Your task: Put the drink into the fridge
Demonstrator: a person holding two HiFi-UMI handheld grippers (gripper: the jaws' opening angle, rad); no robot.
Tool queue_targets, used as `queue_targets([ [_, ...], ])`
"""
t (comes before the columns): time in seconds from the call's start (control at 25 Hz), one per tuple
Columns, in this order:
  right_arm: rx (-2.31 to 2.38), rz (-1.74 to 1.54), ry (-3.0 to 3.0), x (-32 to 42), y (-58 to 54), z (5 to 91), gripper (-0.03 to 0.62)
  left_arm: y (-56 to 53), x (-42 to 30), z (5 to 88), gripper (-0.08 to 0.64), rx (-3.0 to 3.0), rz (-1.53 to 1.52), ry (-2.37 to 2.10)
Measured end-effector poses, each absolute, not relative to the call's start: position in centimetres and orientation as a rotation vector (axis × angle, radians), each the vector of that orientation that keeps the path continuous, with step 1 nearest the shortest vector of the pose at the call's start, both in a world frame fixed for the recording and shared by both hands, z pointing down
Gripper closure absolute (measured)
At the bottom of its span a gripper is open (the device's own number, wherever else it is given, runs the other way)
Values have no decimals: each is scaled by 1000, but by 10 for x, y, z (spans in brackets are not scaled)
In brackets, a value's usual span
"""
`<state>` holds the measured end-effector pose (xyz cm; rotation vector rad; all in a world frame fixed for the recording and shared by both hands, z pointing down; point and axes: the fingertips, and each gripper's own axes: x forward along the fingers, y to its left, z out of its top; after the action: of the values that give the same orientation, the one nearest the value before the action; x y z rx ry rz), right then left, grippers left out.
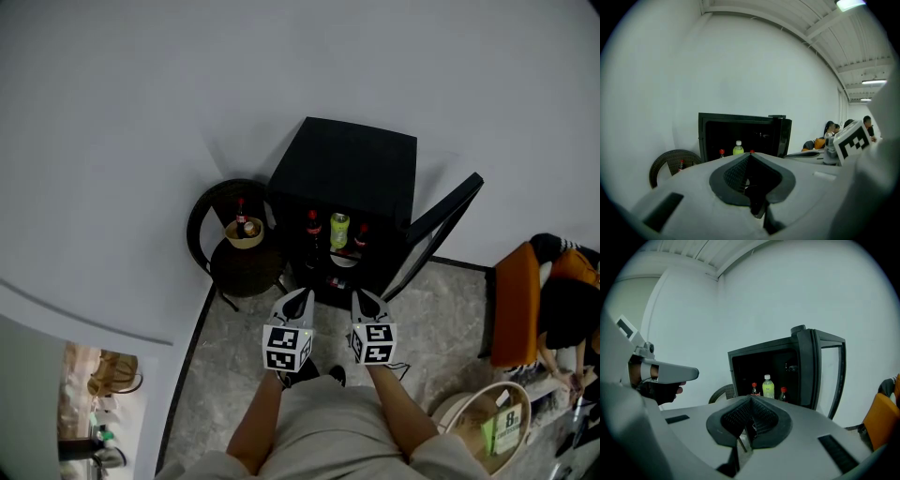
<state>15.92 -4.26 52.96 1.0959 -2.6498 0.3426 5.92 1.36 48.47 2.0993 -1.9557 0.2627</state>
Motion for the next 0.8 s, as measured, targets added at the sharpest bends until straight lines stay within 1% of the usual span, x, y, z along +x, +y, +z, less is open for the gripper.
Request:
queue_targets([
  [0.8,1048,254,-2671,125,-28,529,586,46,31,495,552,2037,265,-1988],
])
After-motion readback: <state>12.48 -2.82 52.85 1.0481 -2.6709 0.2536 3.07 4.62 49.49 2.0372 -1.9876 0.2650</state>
